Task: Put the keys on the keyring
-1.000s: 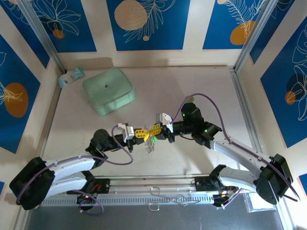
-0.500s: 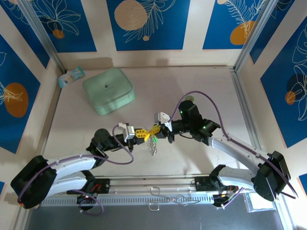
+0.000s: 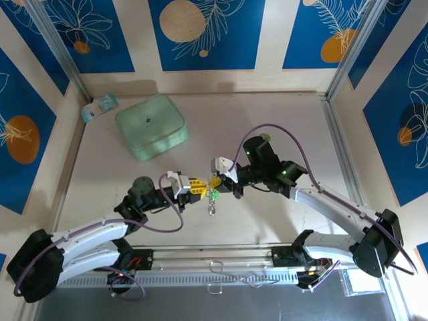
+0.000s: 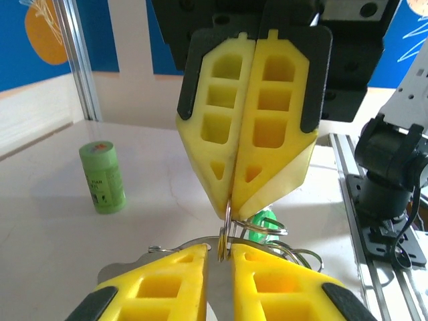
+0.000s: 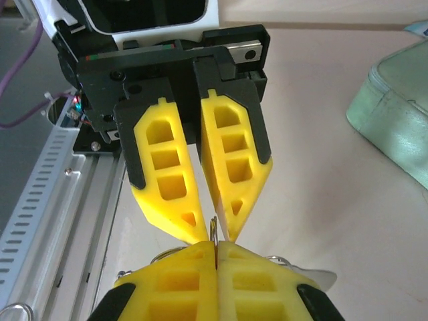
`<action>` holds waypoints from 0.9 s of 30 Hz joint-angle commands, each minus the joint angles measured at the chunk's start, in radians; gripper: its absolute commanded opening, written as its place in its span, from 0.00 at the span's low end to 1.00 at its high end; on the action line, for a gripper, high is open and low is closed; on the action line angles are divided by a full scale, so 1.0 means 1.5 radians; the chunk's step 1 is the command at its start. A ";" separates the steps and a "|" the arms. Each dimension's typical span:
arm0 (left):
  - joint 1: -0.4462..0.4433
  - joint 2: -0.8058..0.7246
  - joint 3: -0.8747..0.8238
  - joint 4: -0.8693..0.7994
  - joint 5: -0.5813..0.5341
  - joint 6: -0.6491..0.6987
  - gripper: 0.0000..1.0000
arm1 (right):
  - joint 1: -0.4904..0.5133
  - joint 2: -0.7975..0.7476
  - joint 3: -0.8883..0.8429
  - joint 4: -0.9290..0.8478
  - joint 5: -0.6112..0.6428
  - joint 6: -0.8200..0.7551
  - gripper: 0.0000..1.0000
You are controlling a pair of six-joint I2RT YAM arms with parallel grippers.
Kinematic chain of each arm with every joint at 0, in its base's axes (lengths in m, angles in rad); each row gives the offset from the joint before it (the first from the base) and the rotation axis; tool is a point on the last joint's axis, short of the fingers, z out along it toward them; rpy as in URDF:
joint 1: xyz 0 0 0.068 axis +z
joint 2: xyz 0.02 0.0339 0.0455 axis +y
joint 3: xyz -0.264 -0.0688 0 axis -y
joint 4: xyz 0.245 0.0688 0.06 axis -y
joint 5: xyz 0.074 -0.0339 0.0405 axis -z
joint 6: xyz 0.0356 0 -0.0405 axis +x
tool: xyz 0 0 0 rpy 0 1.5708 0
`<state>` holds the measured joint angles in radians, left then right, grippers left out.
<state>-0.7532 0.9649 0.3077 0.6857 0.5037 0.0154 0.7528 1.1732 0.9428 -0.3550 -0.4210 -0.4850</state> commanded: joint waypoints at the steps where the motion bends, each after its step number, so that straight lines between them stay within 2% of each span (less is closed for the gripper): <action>1: -0.002 -0.010 0.029 -0.078 -0.006 0.030 0.17 | 0.027 0.016 0.039 -0.056 0.028 -0.046 0.00; 6: -0.002 -0.013 0.045 -0.094 0.007 0.036 0.15 | 0.058 0.040 0.076 -0.104 0.077 -0.084 0.00; 10: -0.001 -0.016 0.051 -0.103 0.022 0.045 0.00 | 0.056 0.037 0.079 -0.094 0.058 -0.075 0.00; 11: -0.001 -0.017 0.050 -0.098 0.023 0.044 0.00 | 0.042 0.028 0.065 -0.072 0.035 -0.055 0.04; 12: -0.002 -0.020 0.045 -0.089 0.023 0.040 0.00 | 0.027 0.018 0.048 -0.049 0.013 -0.034 0.20; 13: -0.002 -0.024 0.037 -0.076 0.021 0.035 0.00 | 0.011 0.001 0.026 -0.020 -0.006 -0.008 0.30; 16: -0.002 -0.031 0.010 -0.008 0.008 0.001 0.00 | -0.012 -0.047 -0.031 0.033 -0.023 0.041 0.39; 20: -0.002 -0.024 -0.013 0.058 0.000 -0.035 0.00 | -0.005 -0.091 -0.087 0.065 0.022 0.052 0.40; 24: -0.002 -0.019 -0.017 0.070 -0.004 -0.047 0.00 | 0.013 -0.092 -0.102 0.082 0.045 0.061 0.41; 27: -0.001 -0.022 -0.015 0.066 -0.017 -0.068 0.00 | 0.042 -0.098 -0.114 0.114 0.109 0.047 0.41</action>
<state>-0.7540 0.9386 0.2867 0.7055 0.4973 -0.0402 0.7849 1.0416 0.7887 -0.2451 -0.3305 -0.4187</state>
